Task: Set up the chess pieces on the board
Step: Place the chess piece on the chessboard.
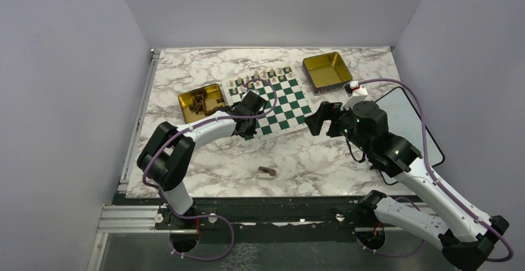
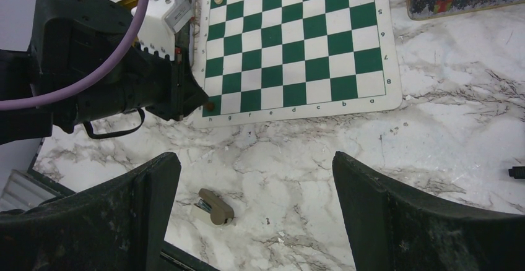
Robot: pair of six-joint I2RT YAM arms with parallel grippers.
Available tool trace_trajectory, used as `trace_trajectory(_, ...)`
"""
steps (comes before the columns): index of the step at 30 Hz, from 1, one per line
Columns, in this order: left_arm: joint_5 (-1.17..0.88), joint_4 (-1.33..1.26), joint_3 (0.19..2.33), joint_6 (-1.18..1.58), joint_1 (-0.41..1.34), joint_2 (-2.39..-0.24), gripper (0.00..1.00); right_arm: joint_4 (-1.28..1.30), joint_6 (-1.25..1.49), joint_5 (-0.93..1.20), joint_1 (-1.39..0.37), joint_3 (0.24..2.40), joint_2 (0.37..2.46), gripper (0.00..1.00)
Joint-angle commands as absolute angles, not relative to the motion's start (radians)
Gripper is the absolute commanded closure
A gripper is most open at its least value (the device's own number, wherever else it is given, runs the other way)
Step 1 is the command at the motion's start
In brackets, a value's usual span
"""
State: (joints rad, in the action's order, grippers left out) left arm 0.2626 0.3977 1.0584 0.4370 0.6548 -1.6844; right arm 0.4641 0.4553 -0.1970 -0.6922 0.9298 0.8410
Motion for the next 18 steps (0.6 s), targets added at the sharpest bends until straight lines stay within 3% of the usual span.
trace_trajectory(1, 0.266, 0.386, 1.056, 0.430, 0.656, -1.682, 0.80, 0.463, 0.462, -0.222, -0.696, 0.918, 0.827, 0.02)
trace_trajectory(6, 0.258, 0.400, 1.069, 0.428, 0.656, -1.668, 0.66, 0.461, 0.463, -0.218, -0.696, 0.916, 0.827, 0.02)
trace_trajectory(12, 0.239, 0.426, 1.096, 0.435, 0.655, -1.639, 0.60, 0.461, 0.466, -0.216, -0.696, 0.910, 0.822, 0.02)
trace_trajectory(18, 0.236, 0.476, 1.177, 0.437, 0.654, -1.600, 0.60, 0.461, 0.466, -0.213, -0.697, 0.901, 0.818, 0.02)
